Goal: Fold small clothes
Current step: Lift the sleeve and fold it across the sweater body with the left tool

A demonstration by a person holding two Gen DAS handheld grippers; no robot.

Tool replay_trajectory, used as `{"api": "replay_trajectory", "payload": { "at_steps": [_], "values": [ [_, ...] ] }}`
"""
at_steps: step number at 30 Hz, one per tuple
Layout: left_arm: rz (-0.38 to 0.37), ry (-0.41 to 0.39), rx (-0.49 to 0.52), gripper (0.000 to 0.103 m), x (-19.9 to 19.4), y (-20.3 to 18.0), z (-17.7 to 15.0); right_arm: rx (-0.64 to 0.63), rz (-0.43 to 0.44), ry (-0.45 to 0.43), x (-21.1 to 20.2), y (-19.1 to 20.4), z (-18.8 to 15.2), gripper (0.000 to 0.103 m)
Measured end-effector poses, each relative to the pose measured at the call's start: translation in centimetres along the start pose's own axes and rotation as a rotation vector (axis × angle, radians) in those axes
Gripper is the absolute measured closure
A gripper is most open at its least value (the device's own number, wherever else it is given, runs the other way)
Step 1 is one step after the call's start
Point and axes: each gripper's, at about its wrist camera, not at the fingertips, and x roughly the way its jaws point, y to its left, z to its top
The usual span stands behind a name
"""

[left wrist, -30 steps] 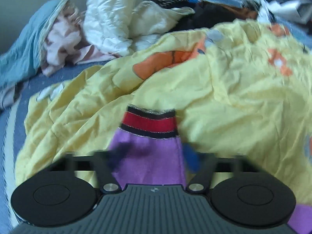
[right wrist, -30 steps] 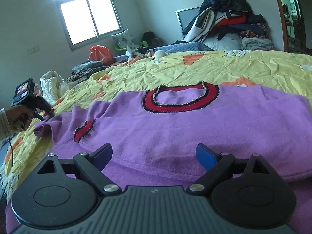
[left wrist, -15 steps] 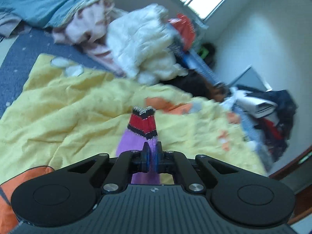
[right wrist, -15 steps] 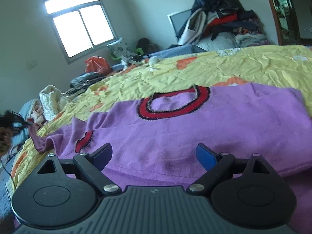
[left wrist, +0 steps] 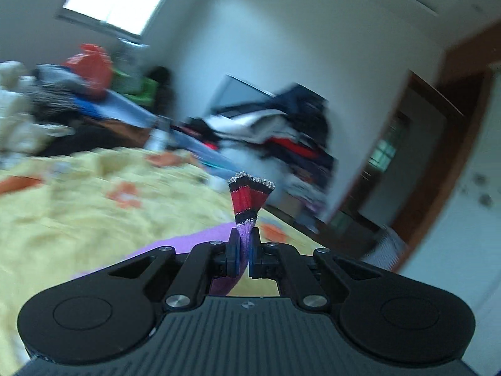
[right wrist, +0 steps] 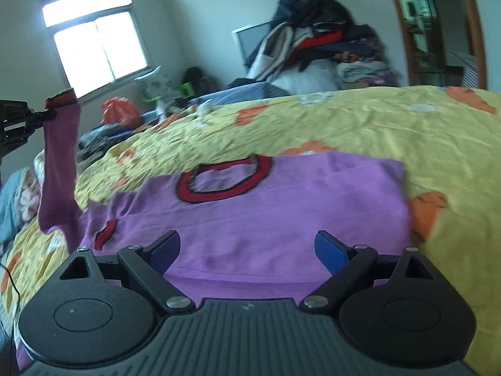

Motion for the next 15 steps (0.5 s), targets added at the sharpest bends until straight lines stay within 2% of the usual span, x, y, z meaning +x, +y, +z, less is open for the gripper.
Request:
{"api": "replay_trajectory", "payload": {
  "at_steps": [5,8,11,15],
  "values": [
    [-0.087,0.065,0.077,0.098,3.2,-7.9,-5.9,0.071,-0.046,-0.006,-1.3,-2.6,-0.4,0.009],
    [-0.138,0.137,0.072,0.098,5.5,-10.7,-8.9,0.092,-0.064,-0.002,-1.9,-3.6,-0.8,0.009],
    [-0.175,0.193,0.109,0.098,7.3,-13.3,-11.9,0.106,-0.083,-0.002,-2.4,-4.4,-1.2,0.009],
    [-0.221,0.268,0.139,0.098,9.2,-15.3,-14.6,0.128,-0.096,0.000,-2.5,-5.1,-1.5,0.009]
  ]
}}
